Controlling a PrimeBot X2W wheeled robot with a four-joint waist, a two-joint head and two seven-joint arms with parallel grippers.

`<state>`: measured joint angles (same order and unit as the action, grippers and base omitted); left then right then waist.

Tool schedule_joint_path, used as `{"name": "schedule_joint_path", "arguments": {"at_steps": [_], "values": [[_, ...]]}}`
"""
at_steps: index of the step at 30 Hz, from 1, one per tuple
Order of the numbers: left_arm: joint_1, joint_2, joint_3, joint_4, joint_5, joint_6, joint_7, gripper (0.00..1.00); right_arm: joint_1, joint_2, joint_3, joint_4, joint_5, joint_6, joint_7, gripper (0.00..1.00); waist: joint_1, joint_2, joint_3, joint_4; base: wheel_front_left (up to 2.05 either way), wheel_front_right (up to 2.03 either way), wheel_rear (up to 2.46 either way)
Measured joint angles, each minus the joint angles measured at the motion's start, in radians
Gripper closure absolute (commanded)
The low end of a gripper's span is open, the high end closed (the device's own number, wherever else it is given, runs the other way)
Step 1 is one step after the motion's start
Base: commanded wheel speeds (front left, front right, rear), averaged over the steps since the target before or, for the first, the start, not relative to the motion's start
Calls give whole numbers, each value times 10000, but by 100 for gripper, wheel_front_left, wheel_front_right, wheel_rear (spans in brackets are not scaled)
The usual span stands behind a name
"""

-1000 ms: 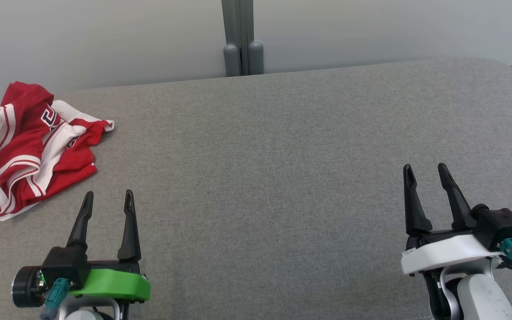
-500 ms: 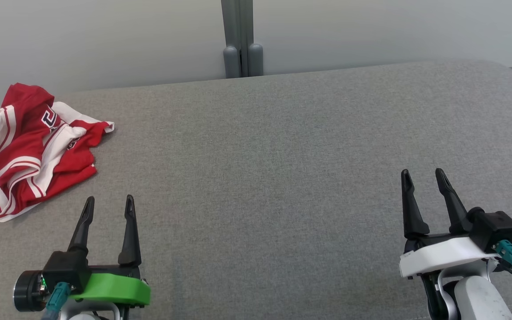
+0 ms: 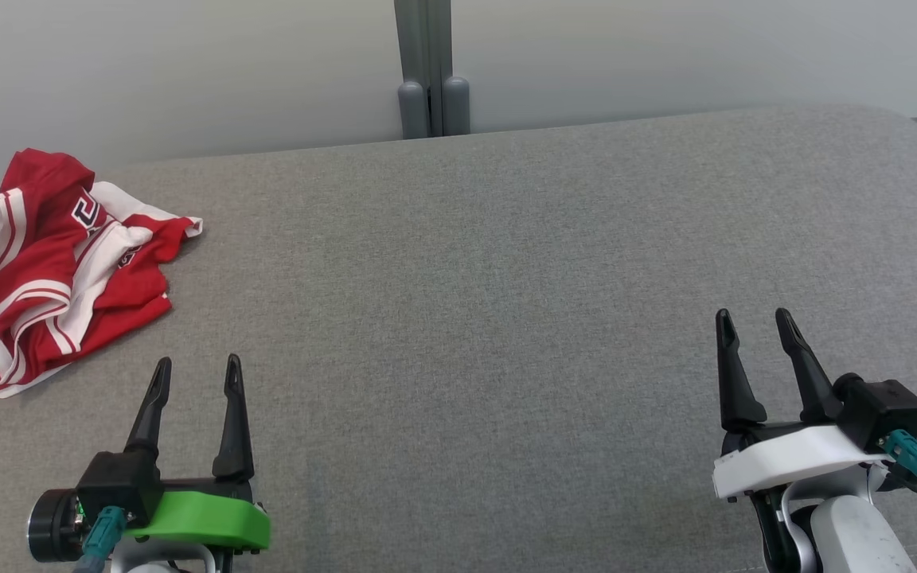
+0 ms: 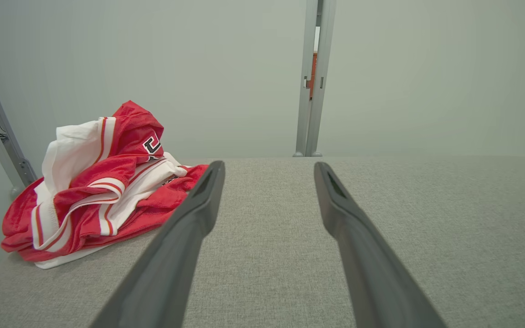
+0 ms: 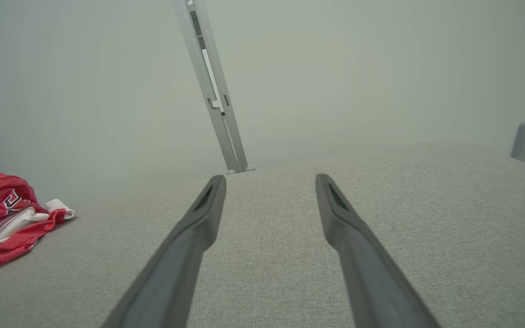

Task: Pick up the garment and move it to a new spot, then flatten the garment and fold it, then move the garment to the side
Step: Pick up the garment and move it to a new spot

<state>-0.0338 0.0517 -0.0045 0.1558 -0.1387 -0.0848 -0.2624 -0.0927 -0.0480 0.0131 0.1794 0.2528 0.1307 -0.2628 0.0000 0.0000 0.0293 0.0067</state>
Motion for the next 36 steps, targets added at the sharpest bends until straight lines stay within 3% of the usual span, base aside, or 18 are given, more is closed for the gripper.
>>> {"name": "schedule_joint_path", "arguments": {"at_steps": [18,36], "values": [[-10,67,52,52,13,136,0,0,-9,0,61,121,36,0,0,0,0,0,-43,232,0,0,0],[23,380,374,8,-6,418,2,0,52,2,219,278,115,0,0,0,0,0,-21,1642,0,0,0]]}}
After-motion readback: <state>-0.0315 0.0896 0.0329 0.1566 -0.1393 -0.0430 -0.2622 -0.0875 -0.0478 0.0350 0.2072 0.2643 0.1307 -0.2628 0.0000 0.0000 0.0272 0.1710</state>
